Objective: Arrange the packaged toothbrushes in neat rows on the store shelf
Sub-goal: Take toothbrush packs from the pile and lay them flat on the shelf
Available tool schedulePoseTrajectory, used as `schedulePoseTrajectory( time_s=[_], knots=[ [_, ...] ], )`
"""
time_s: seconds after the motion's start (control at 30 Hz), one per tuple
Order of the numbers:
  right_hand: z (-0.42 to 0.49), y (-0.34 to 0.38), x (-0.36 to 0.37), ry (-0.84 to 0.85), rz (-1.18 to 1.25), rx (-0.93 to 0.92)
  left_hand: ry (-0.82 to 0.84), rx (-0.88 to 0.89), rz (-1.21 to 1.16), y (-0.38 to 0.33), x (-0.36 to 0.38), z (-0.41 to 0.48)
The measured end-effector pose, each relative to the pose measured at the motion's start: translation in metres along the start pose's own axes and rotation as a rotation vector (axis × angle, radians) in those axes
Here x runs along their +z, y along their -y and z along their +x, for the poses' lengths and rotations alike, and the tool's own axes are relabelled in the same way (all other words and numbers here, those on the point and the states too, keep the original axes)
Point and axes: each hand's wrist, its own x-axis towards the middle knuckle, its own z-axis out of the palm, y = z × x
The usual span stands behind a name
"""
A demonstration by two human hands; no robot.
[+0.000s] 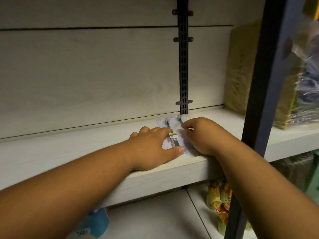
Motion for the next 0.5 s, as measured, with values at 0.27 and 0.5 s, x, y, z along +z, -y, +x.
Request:
schedulePoseTrajectory(
  time_s=[0.27,0.5],
  knots=[
    [-0.001,0.006,-0.008,0.104,-0.183,-0.014,-0.033,-0.038,0.012,-0.003,0.002,0.001],
    [0.001,-0.004,0.001,-0.12,0.07,-0.006,-0.105,0.019,-0.098,0.001,-0.002,-0.006]
  ],
)
